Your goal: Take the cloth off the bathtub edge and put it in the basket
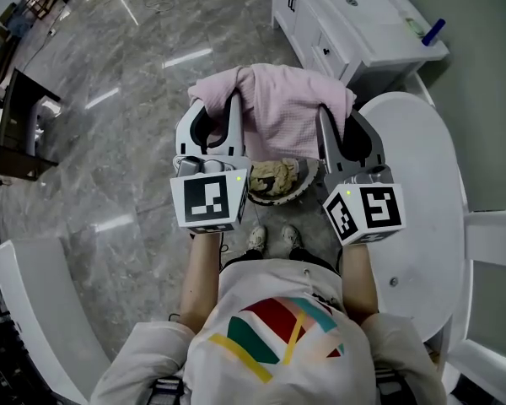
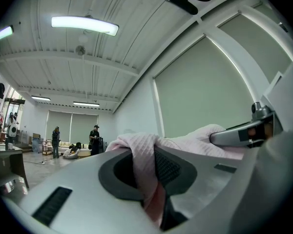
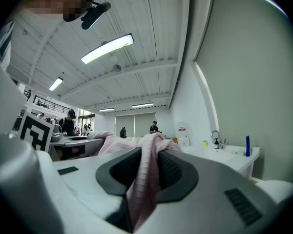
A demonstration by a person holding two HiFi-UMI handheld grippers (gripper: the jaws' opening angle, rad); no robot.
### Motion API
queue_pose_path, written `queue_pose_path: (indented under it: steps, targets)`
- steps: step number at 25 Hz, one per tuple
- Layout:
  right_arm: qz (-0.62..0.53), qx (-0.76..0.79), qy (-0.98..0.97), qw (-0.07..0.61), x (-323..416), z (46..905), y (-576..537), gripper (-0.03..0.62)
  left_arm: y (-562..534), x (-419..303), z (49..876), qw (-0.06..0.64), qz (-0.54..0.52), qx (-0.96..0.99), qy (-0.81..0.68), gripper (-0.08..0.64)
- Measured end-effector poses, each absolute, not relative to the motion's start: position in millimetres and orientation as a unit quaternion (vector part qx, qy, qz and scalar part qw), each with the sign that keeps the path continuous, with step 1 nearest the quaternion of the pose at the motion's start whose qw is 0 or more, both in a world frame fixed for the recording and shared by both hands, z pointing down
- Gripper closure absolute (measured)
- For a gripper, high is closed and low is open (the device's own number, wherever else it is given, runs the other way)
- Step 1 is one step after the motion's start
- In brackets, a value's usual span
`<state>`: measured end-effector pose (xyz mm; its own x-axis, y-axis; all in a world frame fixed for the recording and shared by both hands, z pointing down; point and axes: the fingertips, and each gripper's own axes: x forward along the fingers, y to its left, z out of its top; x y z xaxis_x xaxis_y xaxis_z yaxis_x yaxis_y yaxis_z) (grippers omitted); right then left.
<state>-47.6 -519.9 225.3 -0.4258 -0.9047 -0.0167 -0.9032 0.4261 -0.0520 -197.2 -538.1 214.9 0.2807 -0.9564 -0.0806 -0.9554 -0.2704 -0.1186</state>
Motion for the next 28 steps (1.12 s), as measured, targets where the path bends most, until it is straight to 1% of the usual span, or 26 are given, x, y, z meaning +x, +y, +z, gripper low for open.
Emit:
queue_pose_path:
  steps: [4,9,17,28]
  targets:
    - [-0.026,-0.535,0.844,0.001,-48,240,-526,0.497,-546,-198,229,0.063,-0.014,-0.797,0.601,0.497]
    - [-0.039,-0.534,0.844,-0.026,-49,260,-527,0.497,-548,-200,253,0.033,-0.03,-0.798,0.601,0.497]
    - [-0.055,-0.54,0.838,-0.058,-49,315,-530,0.497,-549,-198,307,0.013,-0.072,-0.799,0.597,0.497]
    - [-0.098,-0.542,0.828,-0.106,-46,380,-536,0.499,-554,-196,371,-0.034,-0.119,-0.798,0.589,0.499]
